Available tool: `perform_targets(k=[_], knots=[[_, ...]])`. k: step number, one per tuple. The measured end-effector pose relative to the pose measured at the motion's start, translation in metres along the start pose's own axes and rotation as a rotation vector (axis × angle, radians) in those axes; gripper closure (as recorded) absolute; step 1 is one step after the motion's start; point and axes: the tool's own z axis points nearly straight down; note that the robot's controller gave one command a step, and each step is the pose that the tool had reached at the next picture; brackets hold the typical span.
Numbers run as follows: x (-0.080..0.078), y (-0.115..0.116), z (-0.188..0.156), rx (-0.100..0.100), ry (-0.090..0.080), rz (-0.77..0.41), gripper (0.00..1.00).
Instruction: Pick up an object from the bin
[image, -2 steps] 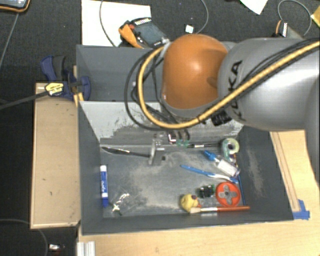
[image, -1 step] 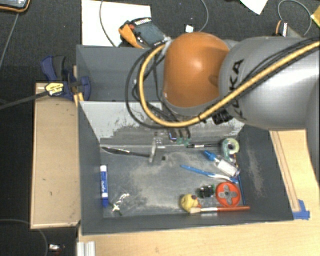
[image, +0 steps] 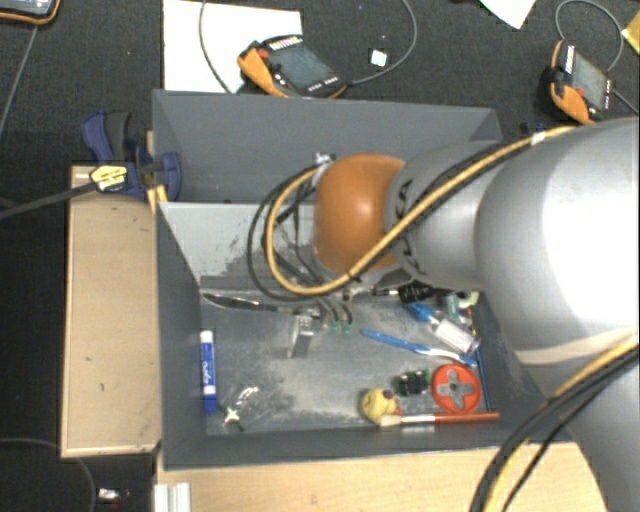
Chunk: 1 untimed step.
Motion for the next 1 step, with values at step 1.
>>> perform_targets(k=[1], knots=[[0.0034,-0.0035,-0.093,-0.008,-0.02,0.029,0.0]])
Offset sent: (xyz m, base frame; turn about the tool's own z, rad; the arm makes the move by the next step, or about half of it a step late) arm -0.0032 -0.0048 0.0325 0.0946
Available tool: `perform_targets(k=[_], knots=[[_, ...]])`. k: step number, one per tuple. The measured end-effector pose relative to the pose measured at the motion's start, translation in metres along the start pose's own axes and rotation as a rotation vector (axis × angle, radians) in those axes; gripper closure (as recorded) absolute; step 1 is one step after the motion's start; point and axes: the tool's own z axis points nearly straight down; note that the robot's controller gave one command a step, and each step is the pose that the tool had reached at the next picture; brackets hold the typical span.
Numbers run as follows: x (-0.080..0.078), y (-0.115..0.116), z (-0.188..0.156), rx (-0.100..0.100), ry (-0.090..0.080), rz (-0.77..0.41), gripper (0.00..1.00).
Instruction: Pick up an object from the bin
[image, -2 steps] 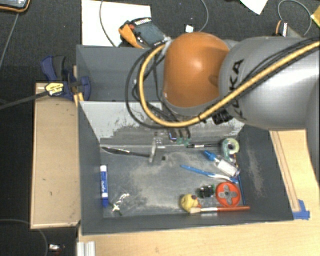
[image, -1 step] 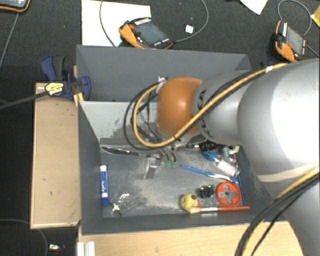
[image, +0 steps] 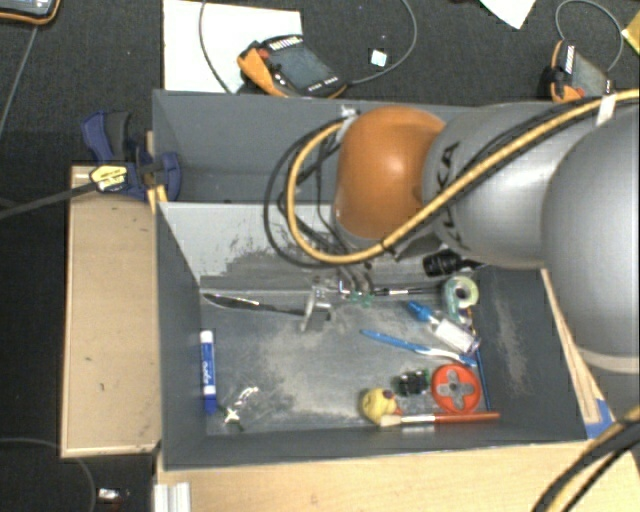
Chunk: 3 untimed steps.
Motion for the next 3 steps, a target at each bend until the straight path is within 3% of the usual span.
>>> perform_targets(k=[1,2,3], knots=[[0.0,-0.002,0.06,0.008,0.02,0.066,0.0],[0.004,-0.002,0.09,-0.003,-0.004,0.129,0.0],[-0.001,0.003,0.09,0.001,0.006,0.159,1.0]])
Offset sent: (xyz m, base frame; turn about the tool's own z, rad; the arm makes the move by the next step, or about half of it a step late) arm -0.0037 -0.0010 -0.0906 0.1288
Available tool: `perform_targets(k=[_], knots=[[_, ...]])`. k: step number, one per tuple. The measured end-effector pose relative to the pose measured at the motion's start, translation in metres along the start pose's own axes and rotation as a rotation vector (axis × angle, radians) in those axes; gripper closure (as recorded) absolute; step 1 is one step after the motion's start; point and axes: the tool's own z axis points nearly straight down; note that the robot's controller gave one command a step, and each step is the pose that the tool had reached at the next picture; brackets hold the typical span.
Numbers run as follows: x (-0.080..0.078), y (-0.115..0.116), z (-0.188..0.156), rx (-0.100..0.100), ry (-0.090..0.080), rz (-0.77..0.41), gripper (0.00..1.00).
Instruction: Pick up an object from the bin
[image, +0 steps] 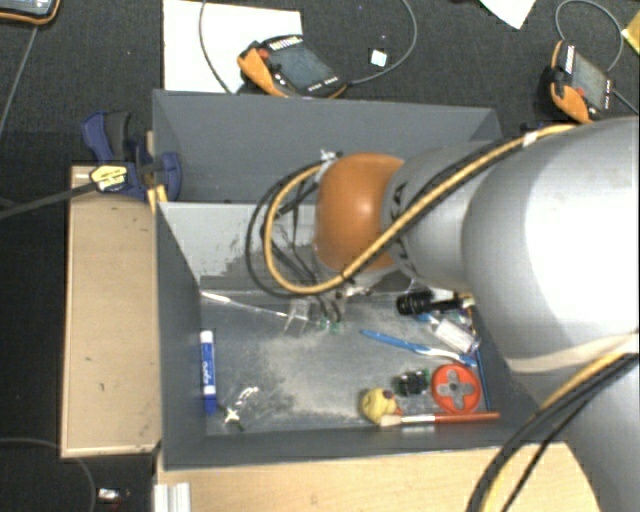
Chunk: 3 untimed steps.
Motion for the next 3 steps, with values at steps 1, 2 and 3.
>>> perform_targets(k=[1,2,3], knots=[[0.0,0.0,0.0,0.0,0.0,0.0,1.0],[0.0,0.0,-0.003,-0.001,-0.002,0.001,1.0],[0.001,-0.001,-0.045,0.002,0.005,0.0,1.0]])
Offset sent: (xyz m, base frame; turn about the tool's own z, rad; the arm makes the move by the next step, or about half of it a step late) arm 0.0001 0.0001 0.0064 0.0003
